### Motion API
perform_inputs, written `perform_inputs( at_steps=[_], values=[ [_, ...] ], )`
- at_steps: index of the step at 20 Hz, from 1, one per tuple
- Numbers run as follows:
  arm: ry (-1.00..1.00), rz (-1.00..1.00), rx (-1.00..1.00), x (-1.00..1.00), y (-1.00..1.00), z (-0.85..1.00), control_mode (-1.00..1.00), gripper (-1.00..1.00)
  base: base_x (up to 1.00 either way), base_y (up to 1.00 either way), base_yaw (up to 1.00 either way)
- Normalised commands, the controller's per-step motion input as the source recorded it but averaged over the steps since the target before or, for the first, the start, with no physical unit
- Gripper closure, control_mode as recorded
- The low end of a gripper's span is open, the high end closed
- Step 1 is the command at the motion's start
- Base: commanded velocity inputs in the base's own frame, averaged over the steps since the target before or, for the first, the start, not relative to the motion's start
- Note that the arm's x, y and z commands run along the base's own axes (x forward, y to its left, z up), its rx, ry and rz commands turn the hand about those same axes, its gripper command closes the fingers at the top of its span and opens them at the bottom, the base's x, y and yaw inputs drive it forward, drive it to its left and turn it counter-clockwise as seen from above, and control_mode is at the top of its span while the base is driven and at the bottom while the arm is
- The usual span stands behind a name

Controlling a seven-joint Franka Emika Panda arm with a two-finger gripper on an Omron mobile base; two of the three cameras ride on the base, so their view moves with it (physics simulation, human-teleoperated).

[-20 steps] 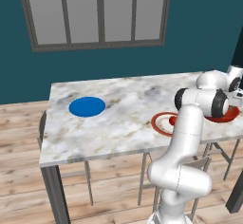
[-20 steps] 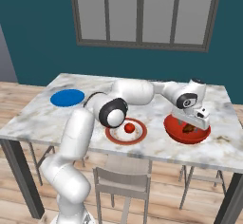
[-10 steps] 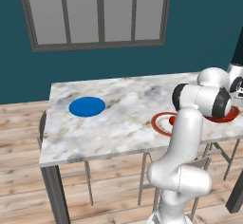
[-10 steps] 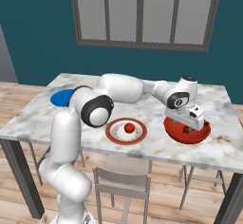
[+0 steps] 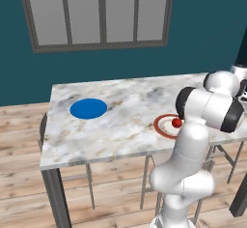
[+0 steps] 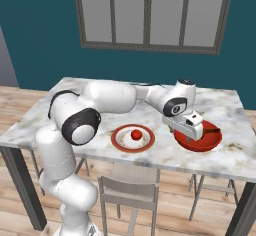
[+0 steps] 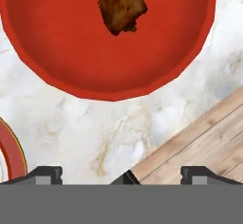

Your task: Pick the chicken drumstick and tomato from their plates and place them in the bowl. Then put the bowl in the fridge.

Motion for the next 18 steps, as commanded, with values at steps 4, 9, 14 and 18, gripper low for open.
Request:
perform_inputs(
  at_steps=[4, 9, 14, 18],
  values=[
    [0.00, 0.00, -0.04, -0.26, 0.59, 0.34, -1.00, -1.00, 0.00, 0.00, 0.00],
    [-0.02, 0.03, -0.12, -0.19, 0.77, 0.19, -1.00, -1.00, 0.00, 0.00, 0.00],
    [-0.07, 0.05, -0.11, 0.04, 0.84, 0.01, -1.00, -1.00, 0.00, 0.00, 0.00],
    [-0.06, 0.07, 0.00, 0.18, 0.77, 0.00, -1.00, -1.00, 0.00, 0.00, 0.00]
  ],
)
